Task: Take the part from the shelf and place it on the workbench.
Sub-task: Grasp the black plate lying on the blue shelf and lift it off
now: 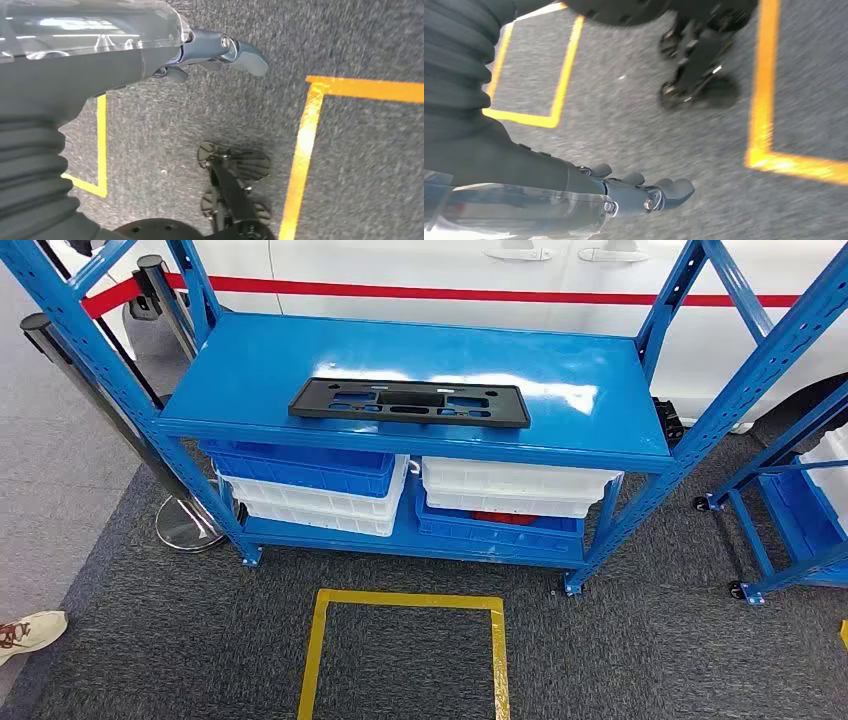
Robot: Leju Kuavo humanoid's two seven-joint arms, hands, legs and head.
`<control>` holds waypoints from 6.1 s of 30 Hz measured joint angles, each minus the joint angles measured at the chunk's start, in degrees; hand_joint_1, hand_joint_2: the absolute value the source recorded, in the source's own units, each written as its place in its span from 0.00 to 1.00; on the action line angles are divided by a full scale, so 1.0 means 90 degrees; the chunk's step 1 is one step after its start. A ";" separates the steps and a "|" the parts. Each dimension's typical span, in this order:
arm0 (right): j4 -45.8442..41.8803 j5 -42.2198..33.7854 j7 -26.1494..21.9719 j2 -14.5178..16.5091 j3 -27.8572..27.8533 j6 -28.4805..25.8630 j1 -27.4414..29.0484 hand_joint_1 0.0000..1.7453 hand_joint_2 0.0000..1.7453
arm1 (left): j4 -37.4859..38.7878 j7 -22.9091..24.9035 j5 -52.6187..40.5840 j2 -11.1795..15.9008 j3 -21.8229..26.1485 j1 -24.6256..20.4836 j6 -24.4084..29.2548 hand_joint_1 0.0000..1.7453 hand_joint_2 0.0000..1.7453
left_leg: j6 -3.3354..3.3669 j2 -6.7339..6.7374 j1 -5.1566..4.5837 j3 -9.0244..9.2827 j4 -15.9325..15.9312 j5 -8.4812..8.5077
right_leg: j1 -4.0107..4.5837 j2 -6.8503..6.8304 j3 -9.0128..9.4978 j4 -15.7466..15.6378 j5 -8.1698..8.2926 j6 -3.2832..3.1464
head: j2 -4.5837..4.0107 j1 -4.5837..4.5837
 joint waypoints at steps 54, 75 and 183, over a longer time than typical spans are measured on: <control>-0.9053 -0.3628 -0.3079 0.0426 0.2058 0.4288 -0.1329 0.00 0.00 | 0.0570 -0.1060 -0.2158 -0.0322 0.3743 -0.0662 0.0100 0.00 0.00 | 0.0014 0.0308 0.0040 -0.0309 0.0263 0.0108 | 0.0133 -0.0077 -0.1238 0.1980 -0.0459 -0.0043 | 0.0000 -0.0086; -0.9837 -0.3638 -0.3371 -0.0351 0.3659 0.3067 -0.1147 0.00 0.00 | 0.0762 -0.1249 -0.2595 -0.0427 0.4649 -0.0836 0.0037 0.00 0.00 | -0.0278 0.0171 0.0327 -0.0577 0.0502 0.0135 | -0.0050 -0.0042 -0.0240 0.0235 0.0049 0.0059 | 0.0000 -0.0156; -0.9342 -0.2860 -0.3052 -0.0657 0.4306 0.1103 -0.0079 0.00 0.00 | 0.0810 -0.1251 -0.2607 -0.0464 0.4746 -0.0818 -0.0069 0.00 0.00 | -0.0266 0.0213 0.0213 0.0203 0.0128 -0.0110 | 0.0213 -0.0082 -0.0334 -0.0074 0.0340 -0.0291 | -0.0001 -0.0038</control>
